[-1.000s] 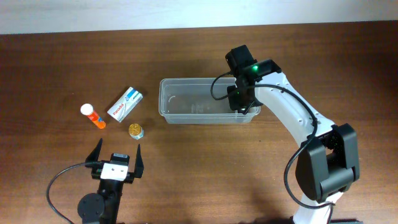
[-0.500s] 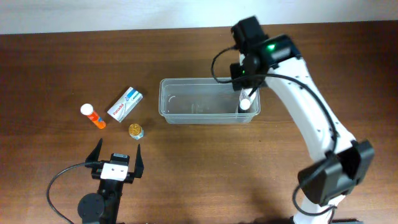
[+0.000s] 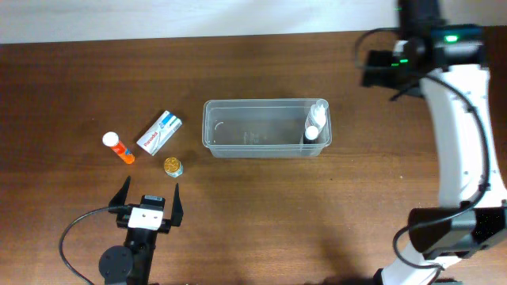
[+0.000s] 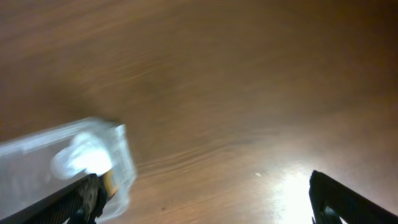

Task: Pack container
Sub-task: 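Release the bottle and raise right gripper away to the side, then reach left gripper to the orange-capped tube and grasp it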

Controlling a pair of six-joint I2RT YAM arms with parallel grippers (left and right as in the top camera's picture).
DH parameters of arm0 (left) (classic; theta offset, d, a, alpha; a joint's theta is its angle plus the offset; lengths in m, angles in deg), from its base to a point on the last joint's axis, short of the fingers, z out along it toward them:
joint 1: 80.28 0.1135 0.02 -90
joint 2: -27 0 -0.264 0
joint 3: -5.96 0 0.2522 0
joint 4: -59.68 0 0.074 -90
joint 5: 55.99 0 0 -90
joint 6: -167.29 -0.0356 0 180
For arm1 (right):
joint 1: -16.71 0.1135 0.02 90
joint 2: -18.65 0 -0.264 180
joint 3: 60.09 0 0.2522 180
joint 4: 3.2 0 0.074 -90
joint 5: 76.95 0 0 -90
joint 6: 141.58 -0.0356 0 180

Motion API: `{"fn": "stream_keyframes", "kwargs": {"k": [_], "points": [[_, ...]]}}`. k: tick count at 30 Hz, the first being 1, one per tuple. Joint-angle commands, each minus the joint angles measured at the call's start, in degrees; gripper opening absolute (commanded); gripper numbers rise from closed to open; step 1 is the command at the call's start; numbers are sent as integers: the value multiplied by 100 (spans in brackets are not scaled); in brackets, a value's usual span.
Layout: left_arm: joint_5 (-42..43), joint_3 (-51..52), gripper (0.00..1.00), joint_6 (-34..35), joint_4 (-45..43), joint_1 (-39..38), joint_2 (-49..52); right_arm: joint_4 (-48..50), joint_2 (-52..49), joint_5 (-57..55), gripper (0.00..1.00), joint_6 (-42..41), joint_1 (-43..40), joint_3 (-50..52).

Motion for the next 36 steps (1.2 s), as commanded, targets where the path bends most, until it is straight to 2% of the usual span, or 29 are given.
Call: {"fn": "stream_keyframes", "kwargs": {"k": [1, 11, 29, 32, 36], "points": [[-22, 11, 100, 55, 42, 24, -55, -28, 48, -96, 99, -236, -426, -72], [-22, 11, 99, 55, 42, 24, -55, -26, 46, -85, 98, -234, -1069, -72], [-186, 11, 99, 55, -4, 24, -55, -26, 44, -83, 98, -234, -1067, -72], [205, 11, 100, 57, 28, 24, -52, -26, 46, -83, 98, -234, -1067, -72], [216, 9, 99, 57, 28, 24, -31, -26, 44, -83, 98, -234, -1067, -72]]}}
